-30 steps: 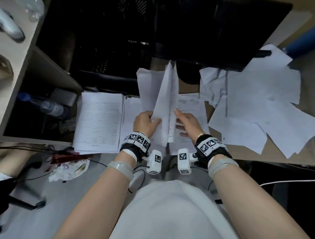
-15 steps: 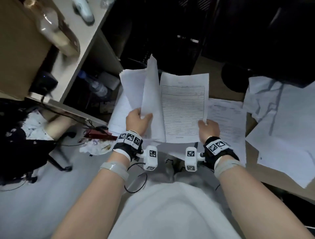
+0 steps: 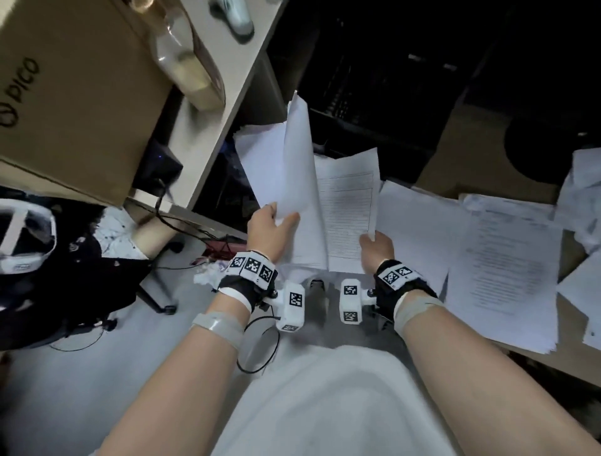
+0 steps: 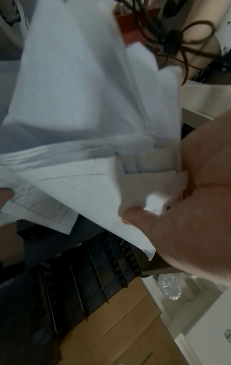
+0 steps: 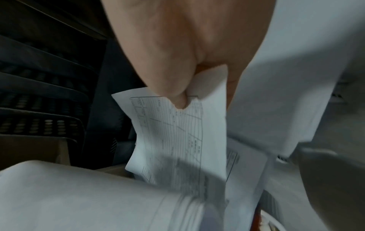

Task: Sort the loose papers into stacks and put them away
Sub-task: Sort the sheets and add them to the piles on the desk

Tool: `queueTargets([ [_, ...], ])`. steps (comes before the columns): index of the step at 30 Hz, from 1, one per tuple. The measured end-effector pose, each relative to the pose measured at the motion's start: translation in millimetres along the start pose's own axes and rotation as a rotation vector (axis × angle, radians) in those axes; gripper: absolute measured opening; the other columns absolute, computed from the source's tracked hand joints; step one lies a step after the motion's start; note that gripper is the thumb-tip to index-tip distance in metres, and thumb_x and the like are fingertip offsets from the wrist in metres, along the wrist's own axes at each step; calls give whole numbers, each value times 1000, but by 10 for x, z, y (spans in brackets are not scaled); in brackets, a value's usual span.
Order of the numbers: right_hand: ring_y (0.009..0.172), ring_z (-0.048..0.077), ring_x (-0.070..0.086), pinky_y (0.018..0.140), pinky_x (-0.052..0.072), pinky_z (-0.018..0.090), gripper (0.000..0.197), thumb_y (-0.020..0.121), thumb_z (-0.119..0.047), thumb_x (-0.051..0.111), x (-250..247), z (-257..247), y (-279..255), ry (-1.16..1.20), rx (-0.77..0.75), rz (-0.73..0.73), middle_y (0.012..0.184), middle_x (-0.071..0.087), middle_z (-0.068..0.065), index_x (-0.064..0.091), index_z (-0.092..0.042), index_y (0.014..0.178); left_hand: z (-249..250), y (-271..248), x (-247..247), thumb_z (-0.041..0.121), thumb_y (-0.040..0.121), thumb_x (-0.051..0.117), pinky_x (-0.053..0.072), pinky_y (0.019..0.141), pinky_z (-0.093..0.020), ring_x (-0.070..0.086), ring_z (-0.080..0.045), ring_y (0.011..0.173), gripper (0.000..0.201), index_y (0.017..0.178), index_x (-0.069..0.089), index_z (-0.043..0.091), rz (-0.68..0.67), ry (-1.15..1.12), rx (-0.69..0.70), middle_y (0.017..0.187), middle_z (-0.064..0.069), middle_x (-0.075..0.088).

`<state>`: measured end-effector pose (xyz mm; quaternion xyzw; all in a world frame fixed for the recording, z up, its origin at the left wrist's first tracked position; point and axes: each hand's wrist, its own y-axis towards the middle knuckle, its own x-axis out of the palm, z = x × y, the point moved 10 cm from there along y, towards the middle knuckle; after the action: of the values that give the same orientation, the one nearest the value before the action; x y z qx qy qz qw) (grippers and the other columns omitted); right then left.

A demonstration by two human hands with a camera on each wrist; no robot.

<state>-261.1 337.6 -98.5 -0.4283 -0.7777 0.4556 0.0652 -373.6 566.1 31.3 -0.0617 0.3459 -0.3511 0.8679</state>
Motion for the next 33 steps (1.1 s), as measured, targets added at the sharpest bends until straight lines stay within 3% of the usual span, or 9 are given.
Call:
queueTargets([
  [6,117,33,60,96,51,40,51,89,-29,52,649,-221,70,-19,14,-87,128,60,14,50,0,131,-249,275,-32,21,94,64,41,60,-22,45,1,54,34,61,54,20,-140,40,-7,52,17,53],
  [10,131,24,48,110,41,41,64,91,-24,65,334,-485,-120,59,-112,148,147,47,5,37,-17,148,-297,397,26,33,87,62,28,57,-31,30,-14,58,45,59,40,6,-170,1,27,57,2,32],
  [13,117,19,62,101,51,40,48,91,-25,69,377,-737,-241,228,-195,-27,128,64,1,55,-19,137,-178,369,240,41,84,57,28,57,-31,30,-14,57,45,58,43,7,-229,-12,50,55,6,33],
  [16,125,9,57,104,48,32,63,91,-29,70,332,-922,-379,244,-255,-145,138,59,-3,44,-21,148,48,286,465,42,95,55,33,55,-28,39,-10,53,47,54,47,19,-282,-23,62,49,10,42],
  [18,123,8,58,106,46,30,58,95,-28,64,203,-968,-460,267,-287,-154,139,57,-5,41,-22,149,148,211,620,50,100,45,48,70,-24,64,-10,74,45,70,69,25,-361,-126,16,73,9,69],
  [20,122,10,59,107,46,31,51,100,-27,57,41,-958,-540,295,-306,-162,139,57,-5,40,-27,148,231,123,764,53,101,39,52,89,-31,69,-18,96,44,84,76,36,-424,-166,5,99,-1,76],
  [22,130,10,52,113,39,31,54,103,-28,52,-101,-929,-611,252,-343,-187,147,49,-7,32,-27,153,331,18,893,58,95,48,51,97,-38,69,-20,99,41,88,77,30,-445,-172,27,101,-2,76],
  [28,148,8,24,124,19,36,55,106,-30,45,-484,-725,-730,221,-365,-218,163,24,-8,23,-28,157,616,-406,1245,47,86,70,48,102,-33,67,-10,107,39,114,73,19,-497,-203,68,110,3,74],
  [33,142,10,40,121,28,40,46,103,-36,50,-856,-545,-799,321,-378,-255,153,45,-9,46,-29,148,796,-610,1455,35,84,75,48,100,-32,65,-11,109,42,120,70,14,-454,-159,83,115,1,72],
])
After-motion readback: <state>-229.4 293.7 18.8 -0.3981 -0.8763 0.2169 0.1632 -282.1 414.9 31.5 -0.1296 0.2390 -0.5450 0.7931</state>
